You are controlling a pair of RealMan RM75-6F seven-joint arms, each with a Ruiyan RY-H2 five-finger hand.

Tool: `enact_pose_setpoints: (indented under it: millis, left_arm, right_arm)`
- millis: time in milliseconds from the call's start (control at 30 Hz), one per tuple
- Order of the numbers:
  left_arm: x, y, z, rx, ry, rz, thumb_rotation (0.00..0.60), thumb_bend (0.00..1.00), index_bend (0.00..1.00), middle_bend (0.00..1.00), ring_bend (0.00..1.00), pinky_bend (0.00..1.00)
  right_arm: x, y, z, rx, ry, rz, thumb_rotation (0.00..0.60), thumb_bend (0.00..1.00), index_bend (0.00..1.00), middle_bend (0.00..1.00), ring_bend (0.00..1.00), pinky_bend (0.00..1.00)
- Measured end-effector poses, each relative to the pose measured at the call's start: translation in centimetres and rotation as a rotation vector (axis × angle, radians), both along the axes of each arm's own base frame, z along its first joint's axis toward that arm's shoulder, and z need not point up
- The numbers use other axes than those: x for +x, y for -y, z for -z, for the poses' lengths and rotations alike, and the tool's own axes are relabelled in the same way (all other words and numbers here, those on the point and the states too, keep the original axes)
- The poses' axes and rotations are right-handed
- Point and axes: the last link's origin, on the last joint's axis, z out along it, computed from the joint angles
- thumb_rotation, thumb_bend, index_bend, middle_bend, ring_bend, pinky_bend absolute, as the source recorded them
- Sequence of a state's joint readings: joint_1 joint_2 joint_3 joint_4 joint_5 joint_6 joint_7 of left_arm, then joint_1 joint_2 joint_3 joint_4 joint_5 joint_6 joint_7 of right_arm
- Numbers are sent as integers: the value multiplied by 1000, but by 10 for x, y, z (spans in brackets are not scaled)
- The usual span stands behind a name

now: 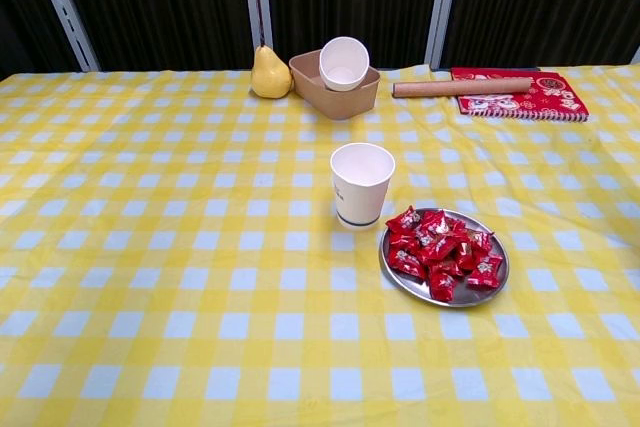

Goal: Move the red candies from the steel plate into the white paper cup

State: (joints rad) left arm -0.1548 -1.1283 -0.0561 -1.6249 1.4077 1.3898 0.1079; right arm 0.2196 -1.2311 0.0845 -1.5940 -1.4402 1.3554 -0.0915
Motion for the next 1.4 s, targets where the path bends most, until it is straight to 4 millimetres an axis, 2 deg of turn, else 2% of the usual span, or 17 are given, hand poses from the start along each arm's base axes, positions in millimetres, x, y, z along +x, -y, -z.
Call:
enact_pose_setpoints:
  millis: [433,500,533,567,600,667,733,767,933,1067,1167,1400]
  left_arm:
    - [0,1,0,2,-4,13,600,0,0,0,0,0]
    - [0,0,1,-1,-3,9,600,0,0,0,0,0]
    - [0,0,1,-2,-1,7,600,0,0,0,0,0]
    - [0,0,1,-3,0,6,600,0,0,0,0,0]
    - [0,0,1,-4,2,4,600,0,0,0,0,0]
    - [0,0,1,-5,4,2,600,0,0,0,0,0]
    - [-1,0,0,-6,6,0,600,0,0,0,0,0]
    - [0,0,0,-7,6,0,600,0,0,0,0,0]
    - [0,0,1,-11,5,-1,600,0,0,0,0,0]
    - [0,0,1,-11,4,-4,600,0,0,0,0,0]
    - [-1,0,0,-13,8,-7,600,0,0,0,0,0]
    - [-1,0,0,-22,13,-12,600,0,0,0,0,0]
  right_arm:
    - [0,-1,0,-1,14,5,600,309,0,0,0,0]
    - [1,-1,0,-2,22,4,600,309,0,0,3,34]
    - [2,-1,0,-1,28,3,600,309,0,4,38,130]
    - [4,-1,0,-1,36,0,600,309,0,35,115,280]
    - [6,-1,0,0,42,-5,600,309,0,78,188,389]
    - [12,0,0,0,54,-24,600,310,0,296,434,624]
    - [19,0,2,7,68,-42,600,310,0,446,567,718]
    - [24,0,4,17,79,-51,600,310,0,500,616,750]
    - [50,0,19,112,98,-69,600,309,9,637,730,818]
    - [72,2,41,199,55,-89,600,309,85,773,851,896]
    - [87,4,61,252,22,-96,600,310,128,824,895,927]
    - [121,9,111,323,-4,-115,600,310,205,846,914,937]
